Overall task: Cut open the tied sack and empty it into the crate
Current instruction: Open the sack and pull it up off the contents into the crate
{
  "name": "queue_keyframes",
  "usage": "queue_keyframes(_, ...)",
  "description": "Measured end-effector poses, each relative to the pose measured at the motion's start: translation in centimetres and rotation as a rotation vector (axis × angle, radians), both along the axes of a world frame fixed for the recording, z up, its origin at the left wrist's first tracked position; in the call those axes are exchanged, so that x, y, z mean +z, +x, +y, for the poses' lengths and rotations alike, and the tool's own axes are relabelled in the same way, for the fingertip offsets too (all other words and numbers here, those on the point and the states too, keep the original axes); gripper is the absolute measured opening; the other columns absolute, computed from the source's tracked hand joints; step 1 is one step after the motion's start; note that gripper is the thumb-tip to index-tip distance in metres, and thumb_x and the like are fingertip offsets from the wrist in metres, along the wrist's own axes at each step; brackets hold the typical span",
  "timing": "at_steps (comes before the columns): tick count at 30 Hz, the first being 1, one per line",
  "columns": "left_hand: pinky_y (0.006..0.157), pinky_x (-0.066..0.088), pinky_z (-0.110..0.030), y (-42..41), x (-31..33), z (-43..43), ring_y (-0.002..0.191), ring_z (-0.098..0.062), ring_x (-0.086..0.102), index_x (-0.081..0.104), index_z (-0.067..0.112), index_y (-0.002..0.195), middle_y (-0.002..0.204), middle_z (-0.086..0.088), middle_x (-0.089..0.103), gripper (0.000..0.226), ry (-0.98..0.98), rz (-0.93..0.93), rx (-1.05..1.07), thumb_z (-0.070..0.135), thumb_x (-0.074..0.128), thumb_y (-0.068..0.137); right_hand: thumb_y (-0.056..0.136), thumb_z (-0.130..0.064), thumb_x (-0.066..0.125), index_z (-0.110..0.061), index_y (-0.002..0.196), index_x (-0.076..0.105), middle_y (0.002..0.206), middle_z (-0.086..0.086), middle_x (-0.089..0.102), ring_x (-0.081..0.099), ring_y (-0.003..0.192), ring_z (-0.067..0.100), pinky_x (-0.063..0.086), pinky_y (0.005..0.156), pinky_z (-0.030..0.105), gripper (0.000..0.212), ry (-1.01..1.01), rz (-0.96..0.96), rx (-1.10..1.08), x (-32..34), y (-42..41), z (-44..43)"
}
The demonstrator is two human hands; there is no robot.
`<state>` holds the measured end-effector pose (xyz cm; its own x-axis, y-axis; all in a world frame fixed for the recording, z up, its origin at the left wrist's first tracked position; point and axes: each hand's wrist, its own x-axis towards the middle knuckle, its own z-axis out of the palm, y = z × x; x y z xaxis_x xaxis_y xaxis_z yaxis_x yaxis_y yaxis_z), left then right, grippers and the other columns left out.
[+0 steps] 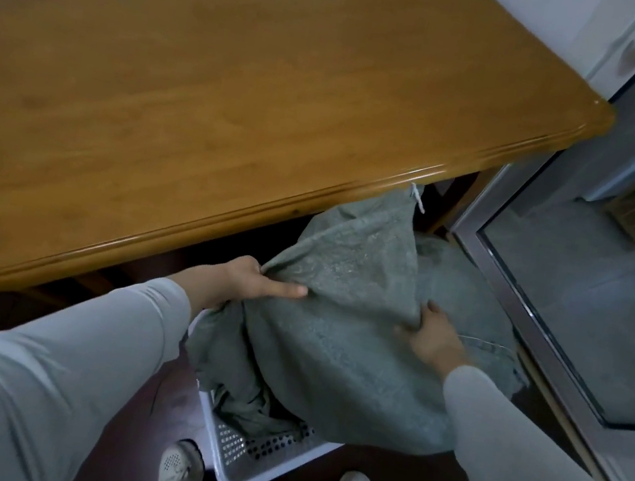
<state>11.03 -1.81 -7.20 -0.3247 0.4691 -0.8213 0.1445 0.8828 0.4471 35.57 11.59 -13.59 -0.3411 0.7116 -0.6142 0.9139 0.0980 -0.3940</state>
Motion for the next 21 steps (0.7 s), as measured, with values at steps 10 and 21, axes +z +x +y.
queue_keyframes(10,0.073,0.045,-0.032,-1.2,1.9,1.1,0.088,-0.023,0.056,0.059,0.013,0.08,0.089,-0.006,0.059,0.011,0.046,0.39,-0.324,0.019,0.068,0.084,0.094,-0.01,0.04,-0.001,0.122,0.049,0.126,0.023,0.056,0.053,0.115,0.038,0.042,0.095,0.04,0.031,0.146,0.303,-0.444,5.6,-2.7,-0.1)
queue_keyframes(21,0.089,0.046,-0.036,-0.5,5.6,-0.4,0.114,-0.035,0.057,0.059,0.001,0.118,0.122,-0.019,0.061,0.031,0.167,0.488,-0.273,0.019,0.051,0.094,0.092,-0.006,0.035,0.001,0.112,0.058,0.116,0.021,0.061,0.055,0.1,0.031,0.035,0.078,0.027,0.031,0.244,0.573,-0.675,13.4,-4.7,-1.9)
